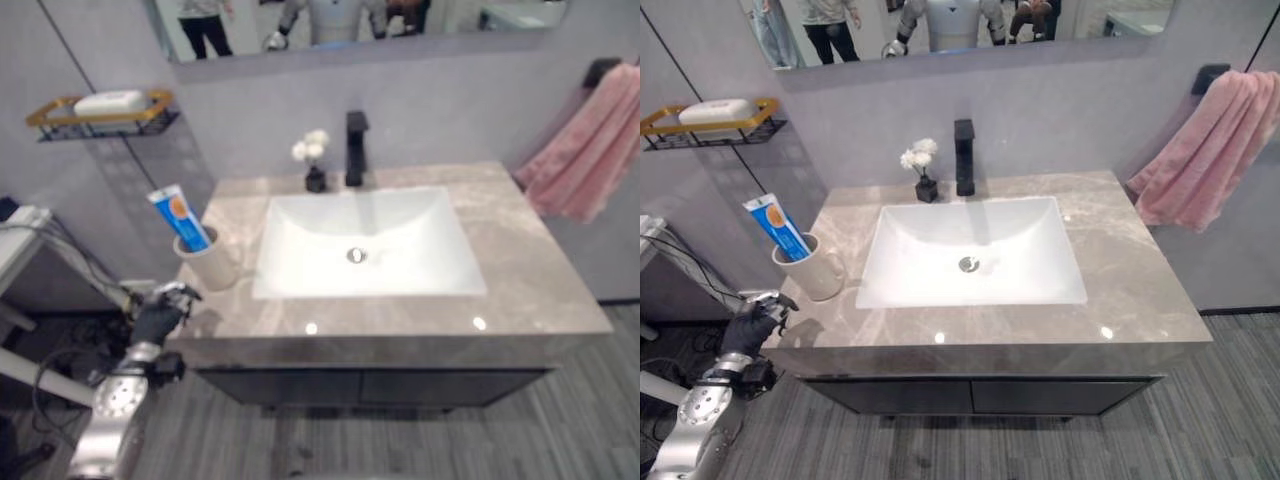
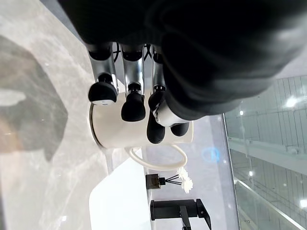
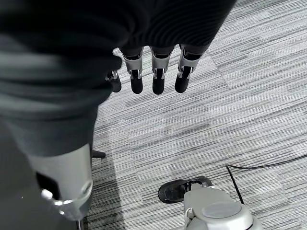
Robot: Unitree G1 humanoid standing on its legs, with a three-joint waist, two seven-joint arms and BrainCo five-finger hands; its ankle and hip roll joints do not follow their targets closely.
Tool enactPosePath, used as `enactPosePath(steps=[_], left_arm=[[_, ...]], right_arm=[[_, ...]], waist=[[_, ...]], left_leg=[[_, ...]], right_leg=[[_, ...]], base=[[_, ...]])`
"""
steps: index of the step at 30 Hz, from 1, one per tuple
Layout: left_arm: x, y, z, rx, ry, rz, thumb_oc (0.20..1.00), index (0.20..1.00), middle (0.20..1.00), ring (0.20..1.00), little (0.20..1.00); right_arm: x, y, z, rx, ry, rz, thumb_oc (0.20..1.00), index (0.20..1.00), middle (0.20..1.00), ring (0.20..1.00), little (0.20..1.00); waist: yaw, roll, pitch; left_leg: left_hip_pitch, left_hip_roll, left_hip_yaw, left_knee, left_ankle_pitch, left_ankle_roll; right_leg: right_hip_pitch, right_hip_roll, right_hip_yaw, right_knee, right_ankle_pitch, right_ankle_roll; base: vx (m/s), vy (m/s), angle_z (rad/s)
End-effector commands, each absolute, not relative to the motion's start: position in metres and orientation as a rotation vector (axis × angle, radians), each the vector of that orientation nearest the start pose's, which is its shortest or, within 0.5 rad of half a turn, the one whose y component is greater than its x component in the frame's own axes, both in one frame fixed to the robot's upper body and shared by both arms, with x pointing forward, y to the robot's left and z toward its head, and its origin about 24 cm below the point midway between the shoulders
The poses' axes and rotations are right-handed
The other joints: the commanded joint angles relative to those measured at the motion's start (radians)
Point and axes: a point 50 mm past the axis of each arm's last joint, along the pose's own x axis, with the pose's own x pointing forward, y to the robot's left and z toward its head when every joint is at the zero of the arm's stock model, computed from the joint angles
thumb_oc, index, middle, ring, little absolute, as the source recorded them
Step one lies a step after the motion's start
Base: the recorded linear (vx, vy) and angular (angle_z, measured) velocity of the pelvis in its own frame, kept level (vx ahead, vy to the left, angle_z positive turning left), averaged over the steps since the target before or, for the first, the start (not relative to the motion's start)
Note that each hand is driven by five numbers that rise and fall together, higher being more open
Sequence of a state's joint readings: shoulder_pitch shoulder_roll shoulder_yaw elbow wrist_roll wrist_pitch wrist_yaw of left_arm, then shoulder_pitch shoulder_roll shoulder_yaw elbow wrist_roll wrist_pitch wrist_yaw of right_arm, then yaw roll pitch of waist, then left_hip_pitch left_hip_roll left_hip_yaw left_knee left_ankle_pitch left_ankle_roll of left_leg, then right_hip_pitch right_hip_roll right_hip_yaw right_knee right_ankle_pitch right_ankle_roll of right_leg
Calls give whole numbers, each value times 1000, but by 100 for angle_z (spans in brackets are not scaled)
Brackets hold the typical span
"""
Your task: Put brush and paste in cup on sink, flatten towel.
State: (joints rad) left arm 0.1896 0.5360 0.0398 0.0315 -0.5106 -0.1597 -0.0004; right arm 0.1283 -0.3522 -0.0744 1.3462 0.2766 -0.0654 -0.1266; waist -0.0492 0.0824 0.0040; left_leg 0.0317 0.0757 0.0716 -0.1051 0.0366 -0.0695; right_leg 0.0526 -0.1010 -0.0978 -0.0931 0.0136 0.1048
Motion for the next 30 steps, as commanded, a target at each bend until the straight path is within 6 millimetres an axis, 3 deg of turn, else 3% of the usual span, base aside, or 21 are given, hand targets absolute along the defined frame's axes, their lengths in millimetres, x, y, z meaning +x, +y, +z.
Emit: enactPosePath(steps=[1,11,18,30], left_arm=[[231,289,80,133,-107,149,200,200,200,200,200],[239,293,86,142,-126,171,200,200,200,200,200],[246,301,104,199,-183,206,200,200,200,200,200],[258,293,116,190,-243,212,200,200,200,200,200]], right_arm=[[19,-291,-155,-116,1332,-574,1000,1000,1000,1000,1000],[18,-296,-153,-131,1335,-572,1000,1000,1000,1000,1000],[18,-311,-146,-184,1326,-602,1000,1000,1000,1000,1000],[40,-305,-147,-211,1263,-530,1000,1000,1000,1000,1000]], waist=[[-17,-59,17],[-19,-72,29],[-15,-85,42],[-19,-98,62]], left_leg=[[9,5,14,18,-63,31],[-9,9,15,18,-57,27],[-49,9,25,18,-50,25],[-70,14,29,18,-47,23]], right_leg=[[1,-42,-15,6,5,-15],[-18,-37,-10,6,8,-14],[-66,-37,4,6,19,-5],[-93,-26,16,6,22,-9]], base=[[0,0,0],[0,0,0],[3,11,-4],[17,-1,-5]])
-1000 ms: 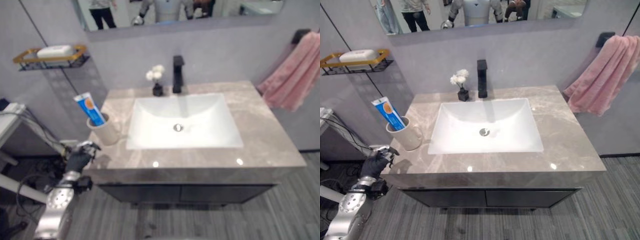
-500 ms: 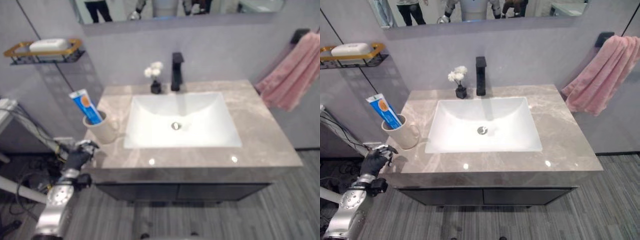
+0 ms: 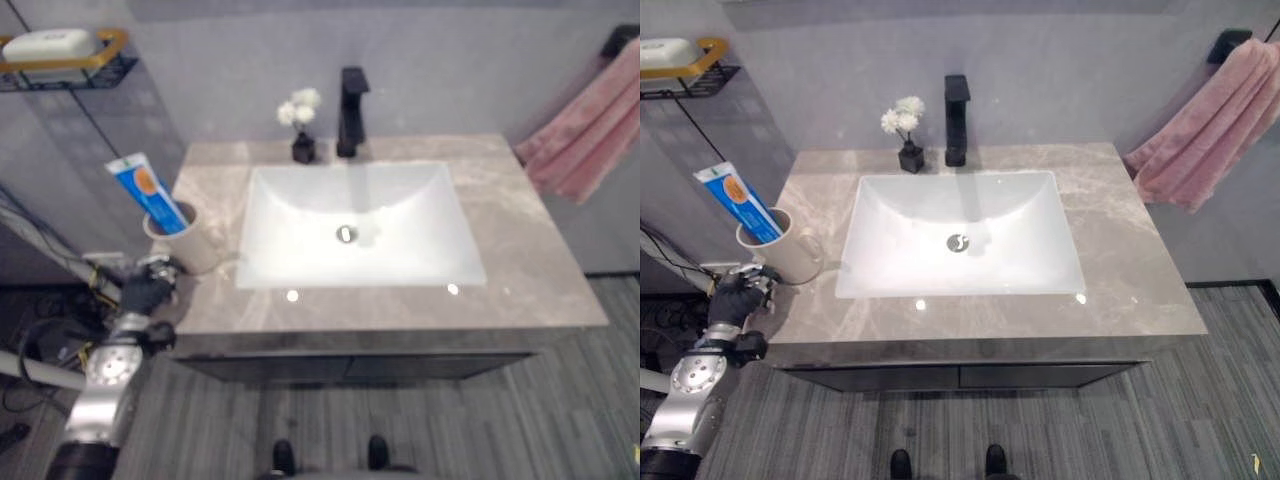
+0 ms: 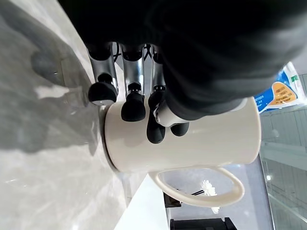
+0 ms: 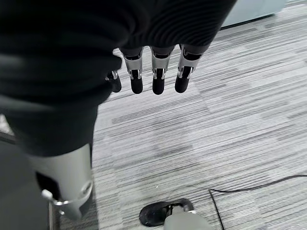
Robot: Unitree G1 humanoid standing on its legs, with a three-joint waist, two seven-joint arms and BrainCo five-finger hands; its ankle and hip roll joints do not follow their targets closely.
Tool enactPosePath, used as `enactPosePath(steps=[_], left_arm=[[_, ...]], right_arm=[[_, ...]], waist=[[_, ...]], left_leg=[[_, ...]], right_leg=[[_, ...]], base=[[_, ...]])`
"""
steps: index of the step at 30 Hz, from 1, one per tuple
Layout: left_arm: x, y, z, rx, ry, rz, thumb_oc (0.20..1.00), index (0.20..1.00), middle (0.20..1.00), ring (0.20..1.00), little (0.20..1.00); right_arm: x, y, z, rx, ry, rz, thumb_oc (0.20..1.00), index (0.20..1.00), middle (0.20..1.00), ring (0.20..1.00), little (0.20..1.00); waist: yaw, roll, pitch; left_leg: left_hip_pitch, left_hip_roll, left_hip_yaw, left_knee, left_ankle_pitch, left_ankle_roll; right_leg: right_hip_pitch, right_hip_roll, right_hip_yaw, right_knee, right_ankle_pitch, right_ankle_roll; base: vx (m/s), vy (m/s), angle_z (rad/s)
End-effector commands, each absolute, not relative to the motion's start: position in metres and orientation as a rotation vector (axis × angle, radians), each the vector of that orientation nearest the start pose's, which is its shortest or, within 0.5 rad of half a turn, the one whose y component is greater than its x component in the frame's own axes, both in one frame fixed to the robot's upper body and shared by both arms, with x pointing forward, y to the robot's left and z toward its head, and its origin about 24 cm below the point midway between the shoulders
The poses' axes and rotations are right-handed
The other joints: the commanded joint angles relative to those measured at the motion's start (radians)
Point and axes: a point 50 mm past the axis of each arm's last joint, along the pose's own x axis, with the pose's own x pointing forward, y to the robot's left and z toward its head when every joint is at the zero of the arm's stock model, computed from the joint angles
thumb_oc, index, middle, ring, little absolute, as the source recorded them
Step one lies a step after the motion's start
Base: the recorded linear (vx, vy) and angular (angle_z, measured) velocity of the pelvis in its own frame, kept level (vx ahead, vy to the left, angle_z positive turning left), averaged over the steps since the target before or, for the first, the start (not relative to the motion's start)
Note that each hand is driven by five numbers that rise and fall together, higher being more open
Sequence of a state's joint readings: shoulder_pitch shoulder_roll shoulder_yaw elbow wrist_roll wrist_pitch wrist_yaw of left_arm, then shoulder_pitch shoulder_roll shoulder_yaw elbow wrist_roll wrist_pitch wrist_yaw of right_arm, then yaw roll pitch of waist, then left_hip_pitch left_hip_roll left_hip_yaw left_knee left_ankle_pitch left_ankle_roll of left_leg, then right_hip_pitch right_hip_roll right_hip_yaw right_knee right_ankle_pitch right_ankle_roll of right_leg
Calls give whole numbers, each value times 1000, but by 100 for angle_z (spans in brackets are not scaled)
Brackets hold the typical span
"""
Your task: Put brush and paste in cup on sink, flatten towel.
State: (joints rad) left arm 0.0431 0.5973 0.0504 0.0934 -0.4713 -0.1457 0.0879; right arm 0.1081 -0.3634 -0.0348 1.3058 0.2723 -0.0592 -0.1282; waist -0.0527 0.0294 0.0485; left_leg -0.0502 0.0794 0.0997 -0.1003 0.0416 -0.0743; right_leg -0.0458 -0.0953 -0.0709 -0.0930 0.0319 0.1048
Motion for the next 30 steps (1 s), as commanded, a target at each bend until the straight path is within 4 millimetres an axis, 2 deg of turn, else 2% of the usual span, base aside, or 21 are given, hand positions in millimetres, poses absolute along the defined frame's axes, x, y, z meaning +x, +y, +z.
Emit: enactPosePath(steps=[1,10,14,21,30], left_arm=[[258,293,116,190,-243,212,200,200,200,200,200],[265,288,123,193,-277,216,200,200,200,200,200],[256,286,120,194,-265,186,200,200,200,200,200],[230,289,110,165,-229,170,200,200,200,200,200],[228,287,111,151,-235,158,200,200,200,200,200]], right_arm=[[40,-305,-147,-211,1263,-531,1000,1000,1000,1000,1000],[39,-308,-145,-226,1261,-534,1000,1000,1000,1000,1000],[35,-306,-146,-216,1276,-535,1000,1000,1000,1000,1000],[22,-307,-148,-200,1323,-548,1000,1000,1000,1000,1000],[22,-304,-149,-198,1332,-536,1000,1000,1000,1000,1000]], waist=[[-15,-45,18],[-18,-47,30],[-12,-47,24],[2,-35,4],[4,-27,-5]], left_leg=[[12,11,1,13,-52,28],[12,14,-2,13,-51,24],[22,16,3,13,-55,24],[46,18,14,13,-64,27],[49,22,23,13,-64,26]], right_leg=[[5,-32,-12,6,3,-9],[3,-27,-9,6,2,-11],[10,-26,-4,6,2,-12],[26,-29,1,6,-7,-13],[23,-27,9,6,-5,-13]], base=[[0,0,0],[0,0,0],[0,0,0],[-12,0,-3],[-15,-7,-3]])
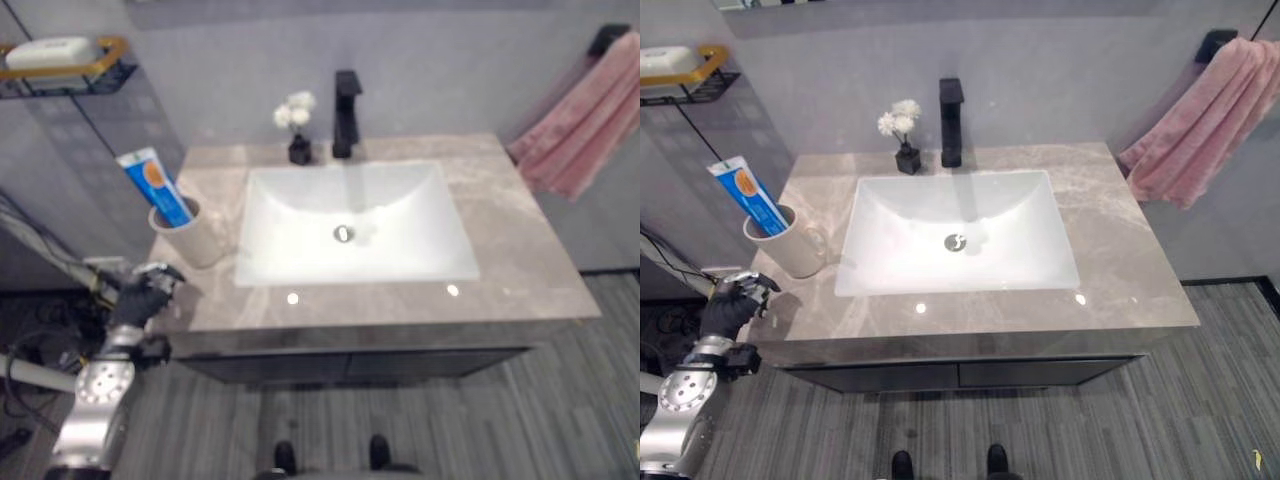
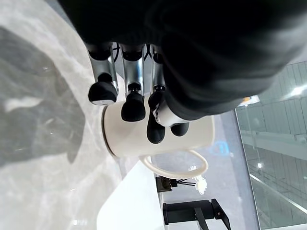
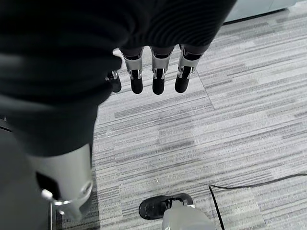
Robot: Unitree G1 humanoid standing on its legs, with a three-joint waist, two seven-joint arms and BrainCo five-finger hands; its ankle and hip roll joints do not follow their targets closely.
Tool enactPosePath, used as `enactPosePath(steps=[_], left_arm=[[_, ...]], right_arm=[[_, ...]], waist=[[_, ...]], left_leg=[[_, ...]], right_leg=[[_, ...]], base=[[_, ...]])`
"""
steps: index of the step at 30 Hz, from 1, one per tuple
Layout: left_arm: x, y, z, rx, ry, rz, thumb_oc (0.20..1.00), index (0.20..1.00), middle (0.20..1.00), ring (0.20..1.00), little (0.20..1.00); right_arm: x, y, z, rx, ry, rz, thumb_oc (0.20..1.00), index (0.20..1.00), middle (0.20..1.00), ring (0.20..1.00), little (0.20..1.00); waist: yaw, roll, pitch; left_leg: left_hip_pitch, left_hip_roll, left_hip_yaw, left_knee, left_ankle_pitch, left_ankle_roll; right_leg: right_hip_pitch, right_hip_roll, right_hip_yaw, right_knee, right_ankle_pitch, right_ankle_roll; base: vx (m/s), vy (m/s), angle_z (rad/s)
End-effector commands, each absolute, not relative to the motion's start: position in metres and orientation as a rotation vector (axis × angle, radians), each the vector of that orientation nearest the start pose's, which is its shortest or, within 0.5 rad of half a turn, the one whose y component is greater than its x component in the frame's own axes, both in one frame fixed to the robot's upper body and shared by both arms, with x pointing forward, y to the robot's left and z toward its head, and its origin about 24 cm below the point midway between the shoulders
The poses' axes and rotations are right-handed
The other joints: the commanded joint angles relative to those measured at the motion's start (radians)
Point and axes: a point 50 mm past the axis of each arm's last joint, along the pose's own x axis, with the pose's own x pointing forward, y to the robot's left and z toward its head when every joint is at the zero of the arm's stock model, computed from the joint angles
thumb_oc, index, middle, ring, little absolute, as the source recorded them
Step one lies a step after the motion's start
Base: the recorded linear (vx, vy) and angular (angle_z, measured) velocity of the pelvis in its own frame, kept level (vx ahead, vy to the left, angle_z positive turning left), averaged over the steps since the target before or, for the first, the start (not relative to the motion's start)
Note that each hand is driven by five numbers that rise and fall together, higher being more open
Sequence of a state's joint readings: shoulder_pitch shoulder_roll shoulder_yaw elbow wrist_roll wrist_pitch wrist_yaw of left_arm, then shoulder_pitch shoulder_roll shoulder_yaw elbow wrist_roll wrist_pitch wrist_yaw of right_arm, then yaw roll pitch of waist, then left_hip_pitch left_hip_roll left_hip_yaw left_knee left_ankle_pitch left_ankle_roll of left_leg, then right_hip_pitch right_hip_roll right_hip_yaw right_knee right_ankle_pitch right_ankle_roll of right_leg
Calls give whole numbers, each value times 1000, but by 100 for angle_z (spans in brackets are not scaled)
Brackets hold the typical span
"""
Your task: Put brush and paste in cup on sink, flatten towel.
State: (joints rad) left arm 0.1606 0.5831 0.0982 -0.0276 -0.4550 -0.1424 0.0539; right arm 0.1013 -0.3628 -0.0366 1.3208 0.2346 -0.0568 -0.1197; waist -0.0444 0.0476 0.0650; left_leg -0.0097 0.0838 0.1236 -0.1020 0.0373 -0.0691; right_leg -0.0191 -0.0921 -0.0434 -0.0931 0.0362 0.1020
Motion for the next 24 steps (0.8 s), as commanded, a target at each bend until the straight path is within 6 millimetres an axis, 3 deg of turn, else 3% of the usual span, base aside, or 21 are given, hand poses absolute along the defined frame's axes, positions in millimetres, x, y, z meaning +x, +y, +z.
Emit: enactPosePath(steps=[1,13,24], left_arm=[[229,287,111,150,-239,159,200,200,200,200,200],[261,277,122,109,-286,174,200,200,200,200,200],[272,277,120,95,-268,197,200,200,200,200,200]], right_arm=[[22,-304,-149,-197,1329,-535,1000,1000,1000,1000,1000],[25,-307,-147,-224,1315,-523,1000,1000,1000,1000,1000],[30,-311,-145,-238,1301,-531,1000,1000,1000,1000,1000]], waist=[[-5,-45,-21],[-33,-44,2],[-47,-36,15]], left_leg=[[9,17,0,15,-59,20],[-13,19,-7,15,-50,15],[-46,25,4,15,-39,11]], right_leg=[[-4,-30,-18,6,-9,-10],[-22,-23,-20,6,-3,-14],[-68,-15,-2,6,5,-14]], base=[[0,0,0],[0,0,0],[5,-8,-2]])
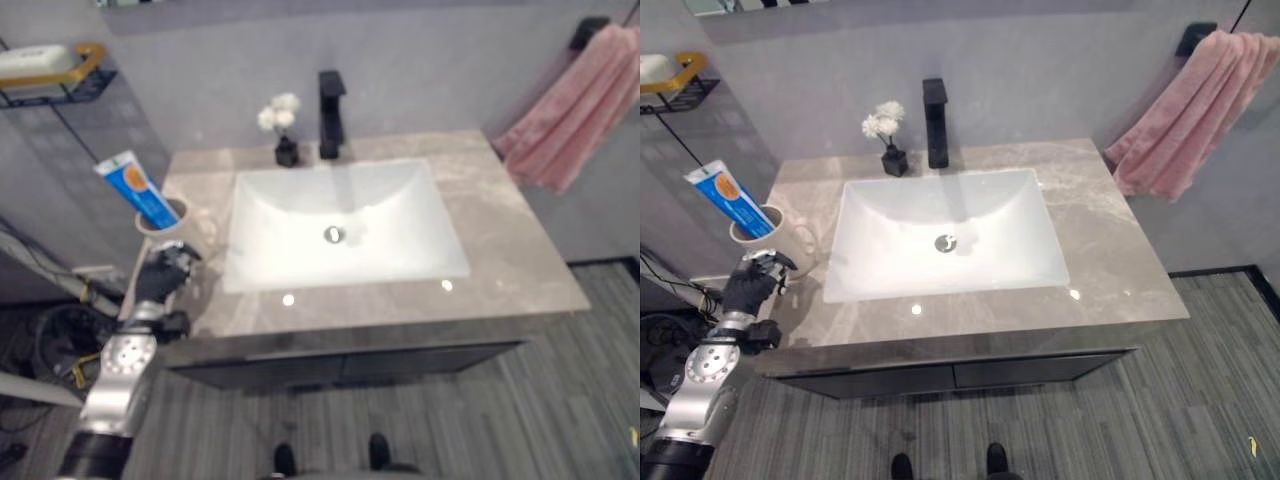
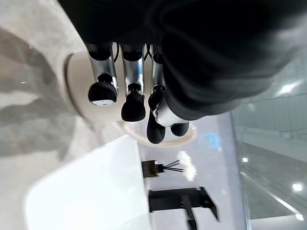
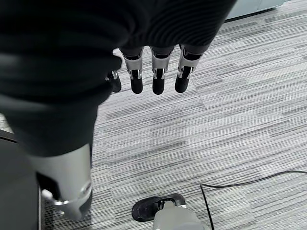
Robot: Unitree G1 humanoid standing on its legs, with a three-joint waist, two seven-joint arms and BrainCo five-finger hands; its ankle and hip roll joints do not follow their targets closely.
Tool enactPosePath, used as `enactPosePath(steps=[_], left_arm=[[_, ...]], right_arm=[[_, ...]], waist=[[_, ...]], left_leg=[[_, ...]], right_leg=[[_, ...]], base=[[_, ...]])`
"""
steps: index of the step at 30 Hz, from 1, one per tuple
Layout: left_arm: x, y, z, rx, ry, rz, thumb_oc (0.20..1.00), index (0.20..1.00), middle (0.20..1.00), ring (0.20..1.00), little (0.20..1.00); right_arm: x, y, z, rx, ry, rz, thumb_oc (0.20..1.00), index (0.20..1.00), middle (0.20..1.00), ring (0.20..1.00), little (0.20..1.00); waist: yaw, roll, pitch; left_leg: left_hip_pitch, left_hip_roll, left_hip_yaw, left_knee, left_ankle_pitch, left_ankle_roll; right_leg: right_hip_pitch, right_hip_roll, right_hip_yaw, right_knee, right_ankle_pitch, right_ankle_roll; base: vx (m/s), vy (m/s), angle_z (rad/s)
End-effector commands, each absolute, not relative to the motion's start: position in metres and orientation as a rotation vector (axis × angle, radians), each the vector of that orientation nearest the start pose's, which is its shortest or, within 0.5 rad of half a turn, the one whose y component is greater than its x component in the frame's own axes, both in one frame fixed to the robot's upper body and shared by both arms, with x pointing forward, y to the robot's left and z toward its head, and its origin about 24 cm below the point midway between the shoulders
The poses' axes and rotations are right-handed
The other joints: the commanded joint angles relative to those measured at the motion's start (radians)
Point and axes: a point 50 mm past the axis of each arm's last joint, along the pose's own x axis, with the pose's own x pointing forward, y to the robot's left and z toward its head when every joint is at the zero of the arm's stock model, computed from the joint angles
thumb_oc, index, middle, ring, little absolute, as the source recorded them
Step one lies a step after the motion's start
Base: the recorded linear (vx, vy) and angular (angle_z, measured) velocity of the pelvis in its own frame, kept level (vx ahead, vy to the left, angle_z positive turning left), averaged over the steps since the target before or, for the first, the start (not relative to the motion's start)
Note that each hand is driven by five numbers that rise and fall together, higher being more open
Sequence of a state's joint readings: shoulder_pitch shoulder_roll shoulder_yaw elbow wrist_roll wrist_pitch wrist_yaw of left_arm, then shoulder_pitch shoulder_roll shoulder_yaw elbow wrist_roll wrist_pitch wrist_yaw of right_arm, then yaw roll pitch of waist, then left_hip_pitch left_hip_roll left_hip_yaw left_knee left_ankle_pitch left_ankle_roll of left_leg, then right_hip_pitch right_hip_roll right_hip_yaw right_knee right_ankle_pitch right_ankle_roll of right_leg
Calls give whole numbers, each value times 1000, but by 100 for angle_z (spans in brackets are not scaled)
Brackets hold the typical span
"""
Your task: Put brush and paste in cup on sink, flatten towel.
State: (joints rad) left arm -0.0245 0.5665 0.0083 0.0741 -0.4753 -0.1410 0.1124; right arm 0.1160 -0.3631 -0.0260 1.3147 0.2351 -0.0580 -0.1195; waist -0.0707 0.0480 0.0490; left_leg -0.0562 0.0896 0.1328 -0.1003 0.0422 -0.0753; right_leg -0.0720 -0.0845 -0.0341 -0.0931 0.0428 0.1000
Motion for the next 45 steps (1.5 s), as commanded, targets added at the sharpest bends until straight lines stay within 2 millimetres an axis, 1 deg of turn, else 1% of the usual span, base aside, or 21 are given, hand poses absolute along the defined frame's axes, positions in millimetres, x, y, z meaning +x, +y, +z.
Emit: enactPosePath(steps=[1,5,11,14,20,23,26,27,30,33,35,37,44,45], left_arm=[[272,277,120,95,-268,197,200,200,200,200,200],[276,281,120,101,-265,221,200,200,200,200,200],[283,287,133,118,-303,257,200,200,200,200,200],[285,289,134,123,-302,265,200,200,200,200,200],[288,295,144,143,-325,287,200,200,200,200,200],[284,296,142,155,-313,271,200,200,200,200,200],[271,296,134,162,-287,227,200,200,200,200,200],[271,296,134,162,-286,227,200,200,200,200,200],[259,296,131,168,-271,189,200,200,200,200,200],[242,299,128,177,-250,147,200,200,200,200,200],[238,300,128,180,-247,144,200,200,200,200,200],[232,305,128,177,-247,157,200,200,200,200,200],[229,313,133,193,-265,207,200,200,200,200,200],[233,318,139,214,-281,236,200,200,200,200,200]], right_arm=[[30,-311,-145,-238,1301,-531,1000,1000,1000,1000,1000],[37,-314,-143,-252,1276,-530,1000,1000,1000,1000,1000],[53,-317,-139,-269,1219,-524,1000,1000,1000,1000,1000],[56,-318,-138,-273,1208,-522,1000,1000,1000,1000,1000],[63,-317,-137,-278,1191,-510,1000,1000,1000,1000,1000],[62,-316,-138,-273,1197,-507,1000,1000,1000,1000,1000],[57,-316,-139,-270,1220,-506,1000,1000,1000,1000,1000],[57,-316,-139,-271,1220,-505,1000,1000,1000,1000,1000],[52,-317,-140,-273,1236,-508,1000,1000,1000,1000,1000],[50,-320,-139,-278,1243,-511,1000,1000,1000,1000,1000],[50,-321,-138,-280,1245,-512,1000,1000,1000,1000,1000],[55,-323,-137,-288,1226,-509,1000,1000,1000,1000,1000],[61,-324,-134,-296,1201,-511,1000,1000,1000,1000,1000],[60,-325,-134,-305,1205,-501,1000,1000,1000,1000,1000]], waist=[[-20,-36,30],[-21,-39,35],[-22,-47,47],[-21,-50,52],[-21,-54,64],[-15,-55,65],[-6,-52,59],[-6,-52,59],[2,-46,54],[14,-37,47],[17,-34,46],[24,-27,43],[29,-21,46],[26,-22,54]], left_leg=[[-1,20,-4,13,-44,17],[-16,23,3,13,-40,15],[-49,28,7,13,-30,13],[-55,28,7,13,-28,13],[-75,28,3,13,-24,13],[-73,29,6,13,-26,12],[-56,31,9,13,-31,12],[-55,31,9,13,-31,12],[-38,30,9,13,-35,12],[-17,27,6,13,-42,13],[-13,26,3,13,-43,13],[-9,22,-3,13,-43,14],[-16,16,-12,13,-42,16],[-24,14,-17,13,-39,16]], right_leg=[[-16,-22,-11,6,-1,-12],[-38,-18,0,6,4,-11],[-74,-14,8,6,11,-10],[-81,-13,9,6,12,-10],[-103,-11,12,6,17,-9],[-103,-11,15,6,17,-8],[-90,-10,16,6,12,-10],[-89,-10,16,6,11,-10],[-70,-12,13,6,5,-11],[-45,-15,2,6,-3,-11],[-39,-16,0,6,-5,-10],[-30,-20,-7,6,-7,-9],[-29,-26,-21,6,-5,-8],[-35,-26,-27,6,-2,-7]], base=[[8,-6,-4],[7,-9,-11],[5,-4,-4],[0,0,0],[0,0,0],[5,1,-1],[34,5,-7],[20,5,-9],[12,4,-3],[0,0,0],[2,12,5],[-18,20,13],[-24,13,13],[0,0,0]])
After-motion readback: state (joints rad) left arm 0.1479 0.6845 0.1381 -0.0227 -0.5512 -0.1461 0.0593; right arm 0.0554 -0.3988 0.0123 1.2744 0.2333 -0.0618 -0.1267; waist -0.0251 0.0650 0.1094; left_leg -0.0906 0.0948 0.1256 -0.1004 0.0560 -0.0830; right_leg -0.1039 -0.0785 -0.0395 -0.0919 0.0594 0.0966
